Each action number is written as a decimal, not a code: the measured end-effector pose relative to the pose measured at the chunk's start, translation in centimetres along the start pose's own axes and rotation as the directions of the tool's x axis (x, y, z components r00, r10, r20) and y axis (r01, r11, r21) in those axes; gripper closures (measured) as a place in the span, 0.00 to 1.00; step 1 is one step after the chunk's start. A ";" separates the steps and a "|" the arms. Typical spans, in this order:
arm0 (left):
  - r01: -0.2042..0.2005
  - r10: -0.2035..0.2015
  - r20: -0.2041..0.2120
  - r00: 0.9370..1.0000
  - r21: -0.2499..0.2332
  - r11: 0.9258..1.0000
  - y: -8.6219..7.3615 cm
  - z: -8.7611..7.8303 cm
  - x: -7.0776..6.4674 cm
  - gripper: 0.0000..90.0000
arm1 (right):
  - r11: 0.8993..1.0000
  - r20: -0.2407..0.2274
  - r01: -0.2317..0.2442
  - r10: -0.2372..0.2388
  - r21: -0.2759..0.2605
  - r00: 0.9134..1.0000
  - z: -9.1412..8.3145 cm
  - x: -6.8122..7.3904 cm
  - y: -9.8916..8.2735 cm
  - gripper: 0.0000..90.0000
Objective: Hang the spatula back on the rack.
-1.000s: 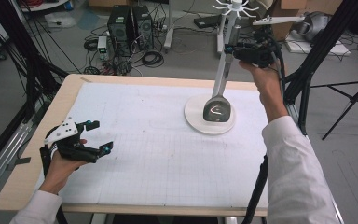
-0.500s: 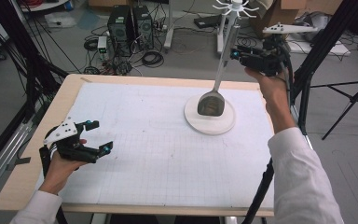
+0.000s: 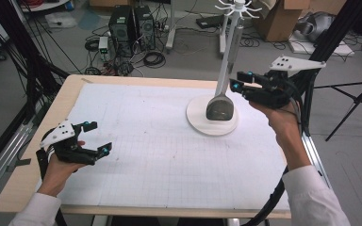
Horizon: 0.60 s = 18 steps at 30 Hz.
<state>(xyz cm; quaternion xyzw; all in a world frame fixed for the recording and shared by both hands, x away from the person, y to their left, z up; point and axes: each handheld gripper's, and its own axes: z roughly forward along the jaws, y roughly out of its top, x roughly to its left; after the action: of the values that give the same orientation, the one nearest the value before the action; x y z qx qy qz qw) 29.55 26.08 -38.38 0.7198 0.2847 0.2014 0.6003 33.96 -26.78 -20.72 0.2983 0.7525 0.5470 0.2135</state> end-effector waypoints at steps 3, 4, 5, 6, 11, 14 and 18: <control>0.000 0.000 -0.006 1.000 -0.005 1.000 0.0 -0.2 0.1 0.02 | 1.000 -0.030 0.000 0.000 -0.006 1.000 -0.2 0.4 -1.1 0.56; -0.001 0.001 -0.007 1.000 -0.005 1.000 0.1 -0.3 0.1 0.02 | 1.000 -0.036 -0.001 0.001 -0.002 0.999 -0.3 0.6 -1.5 0.55; 0.001 -0.001 -0.009 1.000 -0.008 1.000 0.1 -0.3 0.1 0.02 | 1.000 -0.040 0.002 -0.002 0.002 0.999 -0.4 0.7 -1.9 0.54; -0.003 0.003 -0.010 1.000 -0.009 1.000 0.1 -0.4 0.1 0.02 | 1.000 -0.043 0.005 -0.004 0.006 0.999 -0.5 0.8 -2.4 0.53; -0.009 0.009 -0.010 1.000 -0.009 1.000 0.2 -0.6 -0.1 0.02 | 1.000 -0.072 -0.001 0.001 0.012 0.997 -0.5 1.3 -4.6 0.43; -0.008 0.008 -0.012 1.000 -0.008 1.000 0.2 -0.7 -0.1 0.02 | 0.999 -0.091 0.015 -0.011 0.038 0.996 -0.2 1.5 -6.1 0.37; -0.007 0.007 -0.010 1.000 -0.008 1.000 0.1 -0.7 -0.2 0.02 | 0.998 -0.106 0.020 -0.014 0.052 0.994 0.3 1.8 -7.9 0.19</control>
<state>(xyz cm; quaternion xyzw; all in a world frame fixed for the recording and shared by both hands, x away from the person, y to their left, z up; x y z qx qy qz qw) 28.94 26.47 -38.13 0.7175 0.2843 0.2080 0.6009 31.18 -27.12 -28.34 0.2683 0.7795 0.5399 0.1700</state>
